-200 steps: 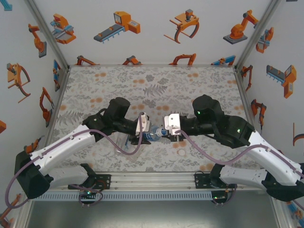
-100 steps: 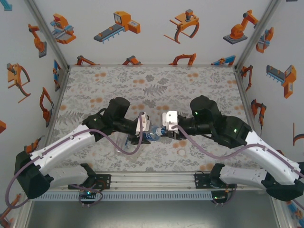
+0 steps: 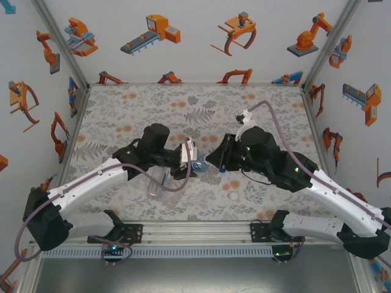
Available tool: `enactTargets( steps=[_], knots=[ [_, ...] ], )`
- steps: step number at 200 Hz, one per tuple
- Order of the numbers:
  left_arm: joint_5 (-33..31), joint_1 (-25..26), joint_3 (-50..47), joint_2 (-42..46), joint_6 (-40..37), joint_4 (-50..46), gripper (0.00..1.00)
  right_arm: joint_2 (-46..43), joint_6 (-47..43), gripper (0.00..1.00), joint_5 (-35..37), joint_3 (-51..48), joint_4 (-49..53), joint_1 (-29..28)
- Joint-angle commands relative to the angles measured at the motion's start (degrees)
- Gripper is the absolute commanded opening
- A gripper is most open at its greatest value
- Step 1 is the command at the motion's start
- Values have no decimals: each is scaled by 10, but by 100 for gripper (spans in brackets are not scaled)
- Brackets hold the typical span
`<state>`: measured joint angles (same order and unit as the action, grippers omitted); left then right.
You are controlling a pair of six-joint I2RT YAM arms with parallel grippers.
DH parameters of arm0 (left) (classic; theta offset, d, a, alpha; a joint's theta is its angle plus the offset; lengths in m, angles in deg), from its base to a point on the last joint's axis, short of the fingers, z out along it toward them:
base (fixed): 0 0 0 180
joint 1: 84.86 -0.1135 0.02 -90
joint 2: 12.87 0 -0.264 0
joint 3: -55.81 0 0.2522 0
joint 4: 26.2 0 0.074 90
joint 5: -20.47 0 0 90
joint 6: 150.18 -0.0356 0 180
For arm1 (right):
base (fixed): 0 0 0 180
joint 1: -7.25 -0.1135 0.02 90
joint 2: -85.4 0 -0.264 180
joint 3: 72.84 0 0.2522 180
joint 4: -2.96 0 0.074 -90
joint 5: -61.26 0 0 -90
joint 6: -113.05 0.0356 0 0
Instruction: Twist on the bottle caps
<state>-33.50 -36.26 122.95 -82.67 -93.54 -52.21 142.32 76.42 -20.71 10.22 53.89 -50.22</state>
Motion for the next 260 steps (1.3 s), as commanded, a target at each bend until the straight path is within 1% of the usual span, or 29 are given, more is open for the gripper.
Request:
enactTargets(
  steps=[1, 20, 33, 55, 63, 82, 98, 105, 131, 152, 167, 184, 196, 223, 260],
  knots=[
    [52, 9, 15, -1, -4, 49, 0, 13, 143, 0, 55, -10, -3, 0],
    [52, 9, 18, -1, -9, 34, 0, 15, 84, 0, 54, 1, -12, 0],
    [51, 9, 19, 4, -12, 25, 0, 13, 14, 18, 45, 12, -24, 0],
    [51, 9, 17, 15, -8, 14, 0, 3, -147, 43, 18, 38, -27, 0],
    [50, 9, 17, 19, -5, 11, 0, -1, -203, 49, 8, 48, -20, 0],
    [54, 9, 14, 28, -2, 5, 0, -13, -334, 56, -25, 62, -16, 0],
    [60, 9, 18, 31, -4, -13, 0, -21, -433, 58, -45, 73, -10, 1],
    [65, 9, 21, 32, -7, -24, 0, -24, -476, 58, -66, 77, -7, 0],
    [104, 9, 30, 35, -15, -56, 0, -32, -649, 57, -204, 86, 18, 0],
    [156, 9, 48, 27, -20, -89, 0, -20, -731, 57, -320, 113, 59, 0],
    [191, 10, 60, 19, -18, -107, 0, -11, -771, 56, -369, 123, 80, 0],
    [220, 9, 65, 16, -15, -111, 0, -11, -824, 52, -390, 113, 90, 0],
    [229, 10, 64, 13, -11, -111, 0, -16, -854, 50, -399, 98, 85, -1],
    [229, 9, 63, 10, -8, -113, 0, -21, -852, 48, -393, 79, 45, -4],
    [226, 9, 65, 7, -19, -127, 0, -17, -846, 47, -374, 80, 26, -6]
  ],
)
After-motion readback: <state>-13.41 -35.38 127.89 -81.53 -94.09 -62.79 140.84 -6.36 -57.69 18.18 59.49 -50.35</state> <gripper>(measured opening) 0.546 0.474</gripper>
